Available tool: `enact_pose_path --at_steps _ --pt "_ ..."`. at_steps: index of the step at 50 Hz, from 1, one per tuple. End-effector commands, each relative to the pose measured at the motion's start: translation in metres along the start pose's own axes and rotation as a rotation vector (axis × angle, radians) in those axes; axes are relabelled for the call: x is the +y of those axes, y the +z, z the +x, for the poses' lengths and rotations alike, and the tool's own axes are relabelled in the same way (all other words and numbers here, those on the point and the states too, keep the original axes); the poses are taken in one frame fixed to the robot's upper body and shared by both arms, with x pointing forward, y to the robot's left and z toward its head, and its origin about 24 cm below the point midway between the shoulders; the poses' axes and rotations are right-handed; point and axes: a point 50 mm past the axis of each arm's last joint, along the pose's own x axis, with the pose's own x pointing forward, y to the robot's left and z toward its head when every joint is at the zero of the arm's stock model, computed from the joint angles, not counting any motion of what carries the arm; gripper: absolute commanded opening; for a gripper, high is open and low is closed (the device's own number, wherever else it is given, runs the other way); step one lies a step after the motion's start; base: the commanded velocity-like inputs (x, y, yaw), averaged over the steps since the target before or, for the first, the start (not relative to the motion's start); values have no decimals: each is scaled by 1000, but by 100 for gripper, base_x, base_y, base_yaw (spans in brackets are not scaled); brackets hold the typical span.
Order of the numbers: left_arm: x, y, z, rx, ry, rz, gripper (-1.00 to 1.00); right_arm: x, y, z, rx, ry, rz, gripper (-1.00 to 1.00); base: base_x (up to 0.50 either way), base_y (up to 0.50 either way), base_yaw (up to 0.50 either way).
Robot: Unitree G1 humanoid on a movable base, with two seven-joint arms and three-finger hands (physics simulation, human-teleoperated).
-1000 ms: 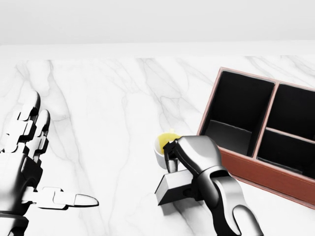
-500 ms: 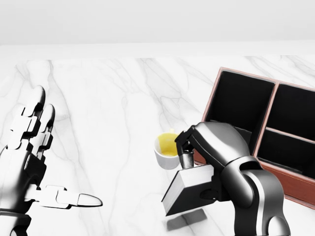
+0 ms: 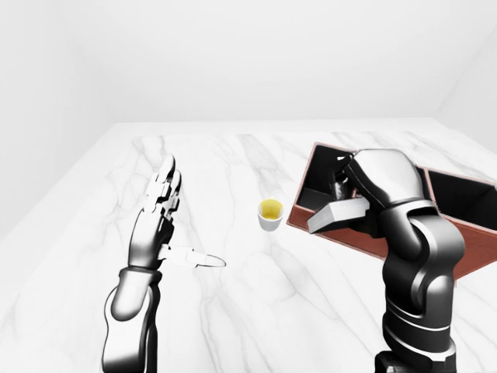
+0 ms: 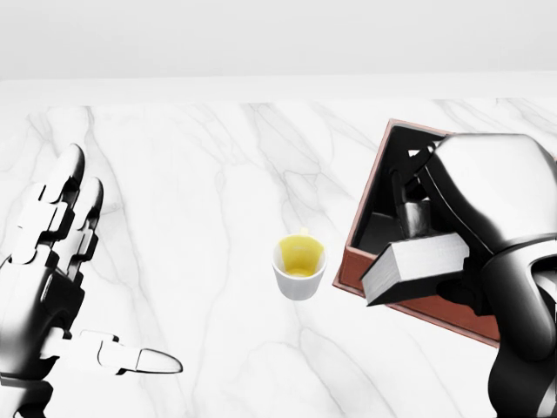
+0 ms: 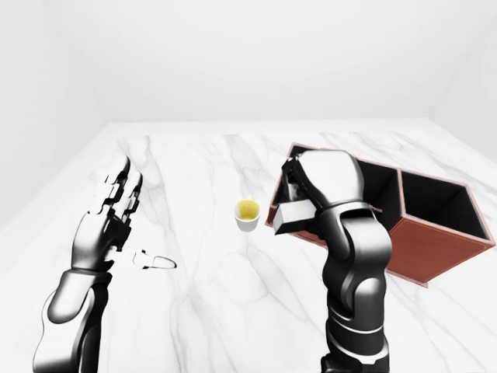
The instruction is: Pick up the book and place it in the caddy.
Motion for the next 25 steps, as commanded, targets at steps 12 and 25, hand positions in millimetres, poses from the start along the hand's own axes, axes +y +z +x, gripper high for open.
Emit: enact_pose_path --at_steps 12,25 --pt "2 -2 -5 12 -10 -25 100 -32 -52 6 194 -59 -158 -100 0 0 0" --pt "5 -6 -7 26 0 -33 100 -19 -93 26 272 93 -117 -100 0 0 0"
